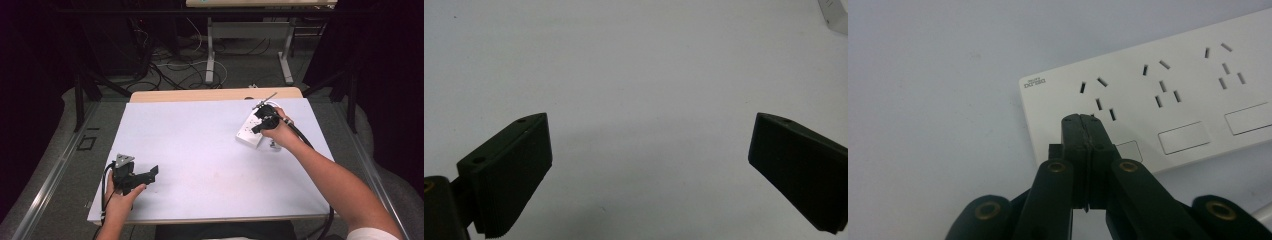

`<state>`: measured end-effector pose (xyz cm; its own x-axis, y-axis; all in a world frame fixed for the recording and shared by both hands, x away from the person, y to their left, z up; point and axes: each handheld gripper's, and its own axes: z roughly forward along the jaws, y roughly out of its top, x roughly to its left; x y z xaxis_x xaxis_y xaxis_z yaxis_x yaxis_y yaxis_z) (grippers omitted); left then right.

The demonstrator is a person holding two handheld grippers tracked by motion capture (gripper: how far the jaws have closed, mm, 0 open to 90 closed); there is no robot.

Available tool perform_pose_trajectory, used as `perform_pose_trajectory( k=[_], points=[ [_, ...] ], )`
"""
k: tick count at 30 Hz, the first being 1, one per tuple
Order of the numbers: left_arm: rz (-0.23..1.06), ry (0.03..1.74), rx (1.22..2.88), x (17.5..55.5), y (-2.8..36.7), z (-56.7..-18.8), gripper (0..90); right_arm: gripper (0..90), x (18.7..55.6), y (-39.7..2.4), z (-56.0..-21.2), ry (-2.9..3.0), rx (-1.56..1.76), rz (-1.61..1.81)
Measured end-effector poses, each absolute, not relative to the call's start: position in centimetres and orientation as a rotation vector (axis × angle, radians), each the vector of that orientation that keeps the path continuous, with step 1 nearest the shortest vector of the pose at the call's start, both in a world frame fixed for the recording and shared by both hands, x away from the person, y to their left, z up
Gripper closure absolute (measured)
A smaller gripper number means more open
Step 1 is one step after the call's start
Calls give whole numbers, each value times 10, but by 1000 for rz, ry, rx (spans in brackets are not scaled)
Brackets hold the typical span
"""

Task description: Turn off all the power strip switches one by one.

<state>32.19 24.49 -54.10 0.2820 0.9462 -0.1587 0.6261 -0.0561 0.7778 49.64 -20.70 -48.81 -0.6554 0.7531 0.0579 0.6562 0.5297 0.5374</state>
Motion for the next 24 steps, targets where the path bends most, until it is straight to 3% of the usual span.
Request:
perform_pose_trajectory(
  k=[4, 8, 9, 10, 11, 12, 14, 16, 17, 24],
  points=[
    [513, 1426, 1775, 323, 245, -541, 37, 891, 491, -211, -484, 2550, 1214, 829],
    [507, 1422, 1779, 324, 244, -542, 37, 739, 483, -217, -480, 2486, 1232, 869],
    [507, 1422, 1779, 324, 244, -542, 37, 739, 483, -217, -480, 2486, 1232, 869],
    [505, 1420, 1784, 324, 244, -541, 36, 662, 481, -220, -478, 2462, 1238, 897],
    [507, 1419, 1780, 324, 244, -541, 36, 662, 481, -220, -478, 2462, 1238, 897],
    [507, 1418, 1779, 325, 244, -541, 37, 575, 477, -223, -476, 2433, 1228, 921],
    [507, 1416, 1782, 325, 243, -541, 36, 534, 476, -224, -475, 2418, 1228, 934],
    [506, 1413, 1788, 325, 243, -541, 37, 385, 471, -228, -472, 2363, 1192, 943],
    [506, 1409, 1783, 326, 243, -541, 37, 351, 468, -230, -471, 2336, 1193, 943],
    [500, 1404, 1793, 327, 242, -541, 36, 317, 455, -239, -469, 2314, 1167, 1002]
  ],
)
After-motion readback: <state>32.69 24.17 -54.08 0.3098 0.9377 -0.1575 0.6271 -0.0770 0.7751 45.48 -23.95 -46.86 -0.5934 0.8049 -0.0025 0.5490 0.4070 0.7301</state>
